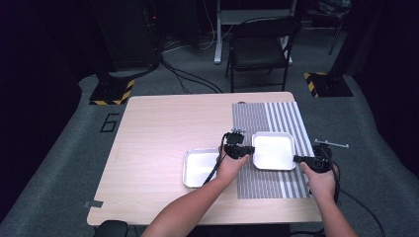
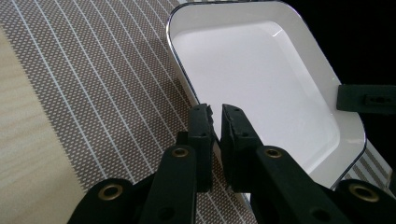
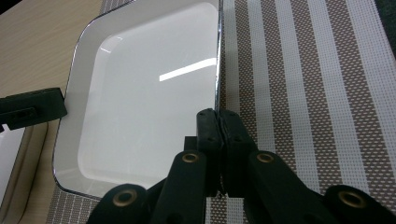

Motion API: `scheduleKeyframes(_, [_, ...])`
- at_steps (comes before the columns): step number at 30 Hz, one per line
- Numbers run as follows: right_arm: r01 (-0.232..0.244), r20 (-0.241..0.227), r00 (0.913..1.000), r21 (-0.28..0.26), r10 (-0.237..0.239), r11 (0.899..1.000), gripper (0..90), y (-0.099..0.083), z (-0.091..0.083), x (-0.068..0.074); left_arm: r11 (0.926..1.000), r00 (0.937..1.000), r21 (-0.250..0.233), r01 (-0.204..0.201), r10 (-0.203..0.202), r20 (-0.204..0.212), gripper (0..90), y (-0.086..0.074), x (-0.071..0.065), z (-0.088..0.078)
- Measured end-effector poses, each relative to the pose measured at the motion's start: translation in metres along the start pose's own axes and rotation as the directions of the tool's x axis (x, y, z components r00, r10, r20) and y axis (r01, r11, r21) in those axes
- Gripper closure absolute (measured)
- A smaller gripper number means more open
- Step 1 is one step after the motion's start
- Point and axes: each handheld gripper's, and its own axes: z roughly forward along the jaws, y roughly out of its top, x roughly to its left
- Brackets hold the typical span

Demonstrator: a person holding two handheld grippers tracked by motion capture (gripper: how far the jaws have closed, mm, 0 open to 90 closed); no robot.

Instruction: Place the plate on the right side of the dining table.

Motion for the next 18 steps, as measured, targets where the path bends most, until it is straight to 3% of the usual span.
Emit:
scheduleKeyframes(4, [0.023,0.003,0.9997,-0.007,-0.023,1.0,88.2,0.004,0.001,0.0,1.0,1.0,-0.001,0.009,-0.009,-0.001,82.8,0.001,0.002,0.002])
scheduleKeyframes(6, [0.005,0.005,1.0,0.001,-0.005,1.0,88.1,0.005,0.001,0.002,0.9999,0.9999,-0.001,0.014,-0.014,-0.002,82.7,0.001,0.002,0.003])
scheduleKeyframes(12, [0.015,0.012,0.9998,0.0,-0.015,1.0,88.2,0.007,0.004,-0.001,0.9999,1.0,0.008,0.009,-0.009,-0.001,82.7,0.002,0.004,0.007])
scheduleKeyframes(14, [0.02,0.004,0.9998,-0.001,-0.02,1.0,86.8,0.008,0.006,-0.002,0.9999,0.9984,0.004,0.014,-0.014,0.055,88.8,0.003,0.003,0.008])
scheduleKeyframes(15, [0.011,-0.018,0.9998,0.009,-0.011,1.0,86.9,0.009,0.007,-0.002,0.9998,0.9981,0.008,0.016,-0.017,0.06,88.9,0.004,0.0,0.009])
scheduleKeyframes(17, [0.044,-0.003,0.999,0.005,-0.044,0.999,89.0,0.008,0.011,0.003,0.9994,0.9989,0.005,-0.035,0.035,0.03,88.2,0.004,-0.009,0.012])
scheduleKeyframes(18, [0.062,0.03,0.9977,-0.006,-0.062,0.998,89.1,0.007,0.013,0.007,0.999,0.9987,0.0,-0.044,0.044,0.024,86.5,0.003,-0.012,0.014])
